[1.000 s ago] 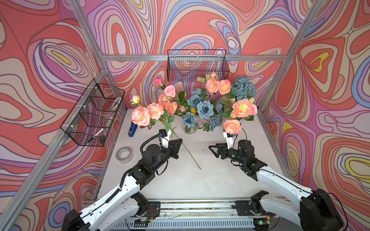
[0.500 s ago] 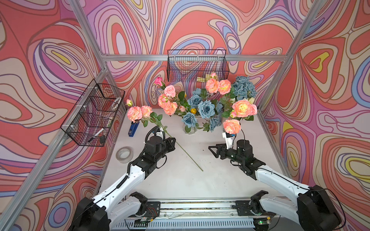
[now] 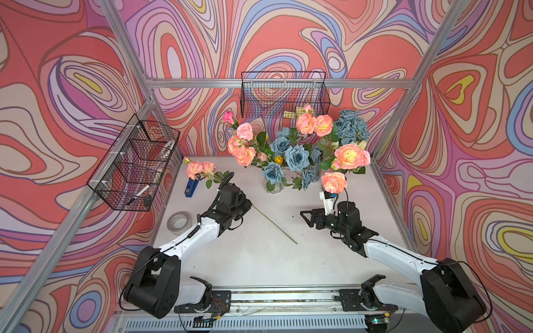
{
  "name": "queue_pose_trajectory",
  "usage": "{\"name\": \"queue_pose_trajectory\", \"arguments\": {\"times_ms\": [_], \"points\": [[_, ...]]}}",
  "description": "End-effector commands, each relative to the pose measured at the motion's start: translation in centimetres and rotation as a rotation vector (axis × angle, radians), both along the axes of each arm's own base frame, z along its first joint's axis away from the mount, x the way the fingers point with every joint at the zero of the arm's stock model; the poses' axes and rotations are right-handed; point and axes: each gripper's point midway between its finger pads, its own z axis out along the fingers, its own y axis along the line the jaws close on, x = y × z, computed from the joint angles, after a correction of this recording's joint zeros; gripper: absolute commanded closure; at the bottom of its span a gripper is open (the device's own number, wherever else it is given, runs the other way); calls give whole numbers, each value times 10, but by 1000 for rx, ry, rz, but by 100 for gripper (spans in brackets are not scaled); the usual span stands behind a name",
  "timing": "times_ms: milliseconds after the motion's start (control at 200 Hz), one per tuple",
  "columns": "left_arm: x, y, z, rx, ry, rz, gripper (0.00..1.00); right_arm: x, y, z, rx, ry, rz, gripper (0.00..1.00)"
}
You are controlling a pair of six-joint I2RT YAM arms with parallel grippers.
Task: Pick out pink flowers from the vase
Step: Place the flower at the center of the board.
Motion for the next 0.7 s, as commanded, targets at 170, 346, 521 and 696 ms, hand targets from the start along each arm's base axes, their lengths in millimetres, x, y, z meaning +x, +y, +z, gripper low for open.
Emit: {"name": "queue_pose_trajectory", "arguments": {"times_ms": [170,346,521,696], "points": [[14,-2,-42,-90,190,29,100,7,-10,-8,-52,-14,-58,16],[20,-10,-59,-90,291,5,100,9,-9,-14,-52,2,-62,16],[13,-5,-74,-41,424,42,100,11,-11,-18,-64,-1,-77,15],[4,4,-81,39,555,60,100,17,-6,-24,-57,12,-69,15]]}}
